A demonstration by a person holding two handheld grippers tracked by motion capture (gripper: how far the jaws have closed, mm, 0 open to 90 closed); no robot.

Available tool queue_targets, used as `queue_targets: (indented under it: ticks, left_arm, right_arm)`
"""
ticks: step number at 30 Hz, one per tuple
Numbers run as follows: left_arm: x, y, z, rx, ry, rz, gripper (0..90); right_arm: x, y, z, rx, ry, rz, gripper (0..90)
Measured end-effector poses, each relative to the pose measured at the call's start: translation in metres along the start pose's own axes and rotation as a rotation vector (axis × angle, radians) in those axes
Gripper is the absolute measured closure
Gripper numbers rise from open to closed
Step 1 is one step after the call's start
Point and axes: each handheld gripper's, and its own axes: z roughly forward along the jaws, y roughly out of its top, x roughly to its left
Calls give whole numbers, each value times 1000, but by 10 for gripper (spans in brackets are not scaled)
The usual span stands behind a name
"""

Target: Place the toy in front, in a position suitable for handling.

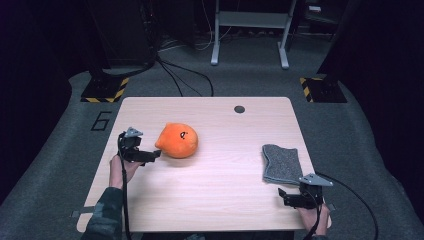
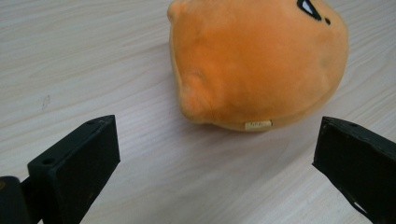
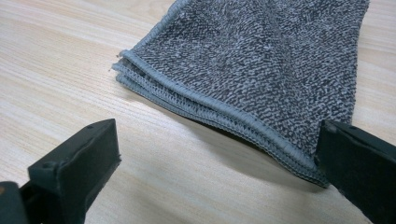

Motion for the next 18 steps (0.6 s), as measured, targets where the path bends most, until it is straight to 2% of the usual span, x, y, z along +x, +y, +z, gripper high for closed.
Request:
queue_targets:
  ticks: [5,9,11,12,14,18]
  left_arm:
    - [-1,13,11,22,-22,25,2]
    - [-3,22,21,15,-27,29,1]
    - [-4,28,24,28,-34,44,1]
    - [-3,30,25,46,-36,65,1]
    - [-4,33,28,43,-48,53,0]
    - [-5,40,33,32,-52,59,0]
  right_arm:
    - [0,0,0,-2,1,2,0]
    - [0,0,0,-1,2,3,0]
    - [0,0,0,-1,3,3,0]
    - [0,0,0,-1,2,2,0]
    - [0,0,0,-1,3,3,0]
    - [0,0,0,-3,3,6,0]
